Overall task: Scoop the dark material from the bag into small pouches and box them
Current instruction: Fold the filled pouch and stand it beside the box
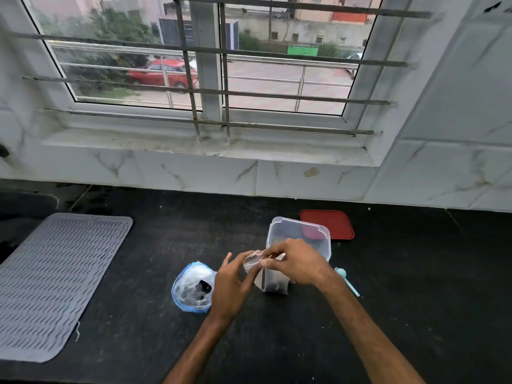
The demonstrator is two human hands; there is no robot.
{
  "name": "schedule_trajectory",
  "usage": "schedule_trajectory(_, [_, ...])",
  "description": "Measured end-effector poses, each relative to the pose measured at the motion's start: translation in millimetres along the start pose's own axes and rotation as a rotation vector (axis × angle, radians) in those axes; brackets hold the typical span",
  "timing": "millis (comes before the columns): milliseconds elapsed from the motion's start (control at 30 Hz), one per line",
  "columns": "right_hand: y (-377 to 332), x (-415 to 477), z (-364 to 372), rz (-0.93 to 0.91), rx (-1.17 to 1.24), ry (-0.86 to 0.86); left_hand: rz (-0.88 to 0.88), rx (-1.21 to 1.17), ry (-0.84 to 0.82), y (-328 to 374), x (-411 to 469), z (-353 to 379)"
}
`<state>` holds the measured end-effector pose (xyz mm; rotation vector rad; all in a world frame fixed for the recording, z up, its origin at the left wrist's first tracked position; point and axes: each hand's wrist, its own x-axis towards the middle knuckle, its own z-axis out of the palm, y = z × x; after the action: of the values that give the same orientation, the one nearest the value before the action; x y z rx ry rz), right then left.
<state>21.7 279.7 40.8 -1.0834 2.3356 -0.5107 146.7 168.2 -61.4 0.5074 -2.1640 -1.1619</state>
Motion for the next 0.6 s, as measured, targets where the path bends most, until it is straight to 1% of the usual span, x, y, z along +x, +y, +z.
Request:
schedule_trajectory(100, [11,-2,10,0.006,-0.042,0.011,-0.024,-0.011,-0.019,-5,-5,6])
schedule_trajectory(233, [27,0,24,0.016,-0.014,0.064,-0.067,-0.061,-0.07,-11,-7,14])
schedule_trajectory(467, [57,10,39,0.056,-0.049,0.022,-0.165,0.08,-0.235,-25,-20,32])
schedule_trajectory(600, [73,20,48,0.043,-0.121,-0.03,-0.222,0.137,-0.272,-29,-27,46])
